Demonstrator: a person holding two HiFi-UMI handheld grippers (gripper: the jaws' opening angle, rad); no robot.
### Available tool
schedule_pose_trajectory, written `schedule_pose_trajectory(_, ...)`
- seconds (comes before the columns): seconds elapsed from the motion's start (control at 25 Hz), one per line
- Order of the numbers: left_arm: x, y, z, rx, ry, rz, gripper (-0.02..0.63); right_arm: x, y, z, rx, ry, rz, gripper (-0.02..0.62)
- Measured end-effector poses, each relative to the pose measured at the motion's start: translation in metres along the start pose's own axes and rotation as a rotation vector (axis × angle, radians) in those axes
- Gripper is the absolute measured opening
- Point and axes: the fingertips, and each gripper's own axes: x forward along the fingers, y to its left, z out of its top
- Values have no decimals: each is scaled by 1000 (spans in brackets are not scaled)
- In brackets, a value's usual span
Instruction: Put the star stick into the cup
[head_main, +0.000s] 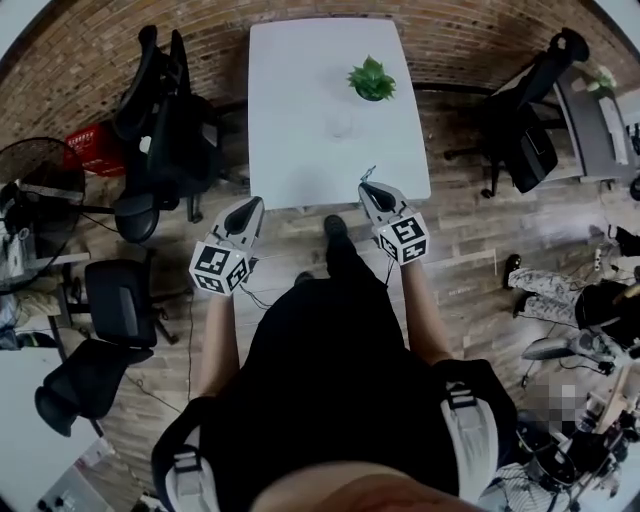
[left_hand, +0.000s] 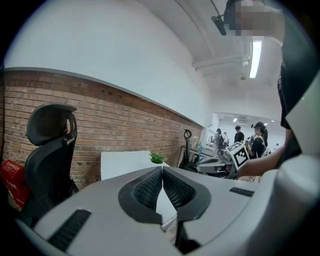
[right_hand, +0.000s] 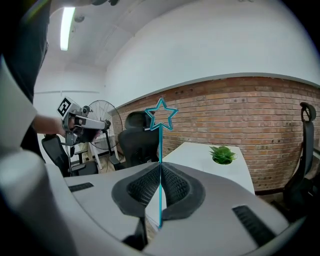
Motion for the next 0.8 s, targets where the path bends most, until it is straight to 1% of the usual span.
schedule_pose_trajectory(0.28,32,6,-2,-36,28,22,21,26,-37,15,-10,2,31,0)
schedule_pose_trajectory(0.52,58,11,11,-42,20,50,21,42,-65,21,-21,12,60,2)
schedule_pose_trajectory(0.8,69,18,13,-72,23,106,21,63,-90,30,-33,6,82,2)
